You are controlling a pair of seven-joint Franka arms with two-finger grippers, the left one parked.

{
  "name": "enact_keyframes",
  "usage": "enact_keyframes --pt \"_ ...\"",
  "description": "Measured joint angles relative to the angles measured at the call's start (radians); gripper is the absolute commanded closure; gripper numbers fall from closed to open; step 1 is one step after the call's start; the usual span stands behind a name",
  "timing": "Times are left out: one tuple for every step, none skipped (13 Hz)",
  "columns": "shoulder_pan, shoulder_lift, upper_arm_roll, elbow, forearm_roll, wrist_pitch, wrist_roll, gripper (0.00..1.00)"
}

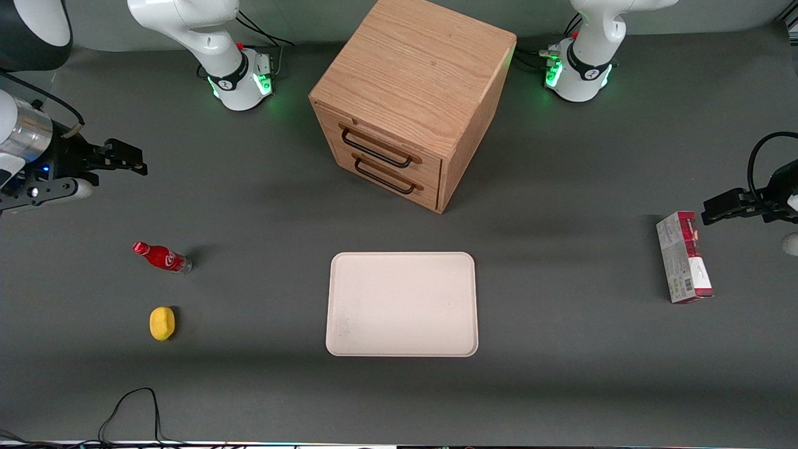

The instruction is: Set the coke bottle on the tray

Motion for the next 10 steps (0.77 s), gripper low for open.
enact_keyframes --pt "0.000 0.000 -0.001 0.004 0.000 -0.005 0.000 0.00" --pt "0.002 0.000 -0.001 0.006 0.001 -0.006 0.000 0.00" --pt "0.005 0.000 -0.001 0.007 0.001 -0.007 0.000 0.00" --pt "0.007 0.000 0.000 0.008 0.001 -0.007 0.000 0.00" --pt "0.010 0.000 0.000 0.009 0.001 -0.007 0.000 0.00" --pt "0.011 0.000 0.000 0.010 0.001 -0.007 0.000 0.00" --pt "0.011 0.000 0.000 0.012 0.001 -0.010 0.000 0.00" --pt "0.011 0.000 0.000 0.014 0.001 -0.021 0.000 0.00" --pt "0.011 -0.001 0.000 0.016 0.001 -0.031 0.000 0.00" --pt "0.011 -0.001 0.000 0.016 0.001 -0.035 0.000 0.00"
